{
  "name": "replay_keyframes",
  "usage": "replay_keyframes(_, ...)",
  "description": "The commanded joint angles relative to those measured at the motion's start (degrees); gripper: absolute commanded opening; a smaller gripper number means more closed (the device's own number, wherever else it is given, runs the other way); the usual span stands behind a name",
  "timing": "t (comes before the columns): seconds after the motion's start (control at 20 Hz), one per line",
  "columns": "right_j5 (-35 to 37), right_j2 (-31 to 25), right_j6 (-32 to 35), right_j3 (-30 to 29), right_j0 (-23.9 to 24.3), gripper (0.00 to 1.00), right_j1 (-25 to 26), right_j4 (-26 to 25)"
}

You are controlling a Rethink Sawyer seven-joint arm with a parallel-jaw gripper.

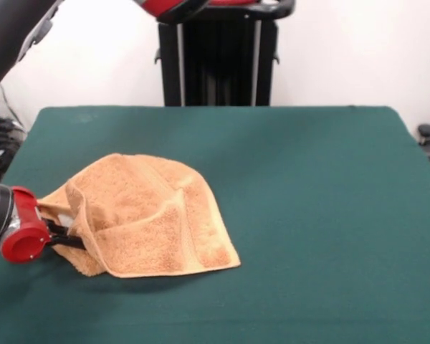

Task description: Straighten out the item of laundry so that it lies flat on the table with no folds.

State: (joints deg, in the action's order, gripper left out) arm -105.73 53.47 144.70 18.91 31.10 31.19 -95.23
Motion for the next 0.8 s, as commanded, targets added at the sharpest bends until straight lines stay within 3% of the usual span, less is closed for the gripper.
replay_keyframes(0.05,15.12,6.38,7.93,5.08,2.29,0.00,5.07,5.98)
replay_keyframes(0.4,17.57,14.67,7.88,12.46,8.33,0.00,6.70,12.26)
replay_keyframes(0.8,19.56,22.19,5.00,16.31,12.61,0.00,6.91,16.78)
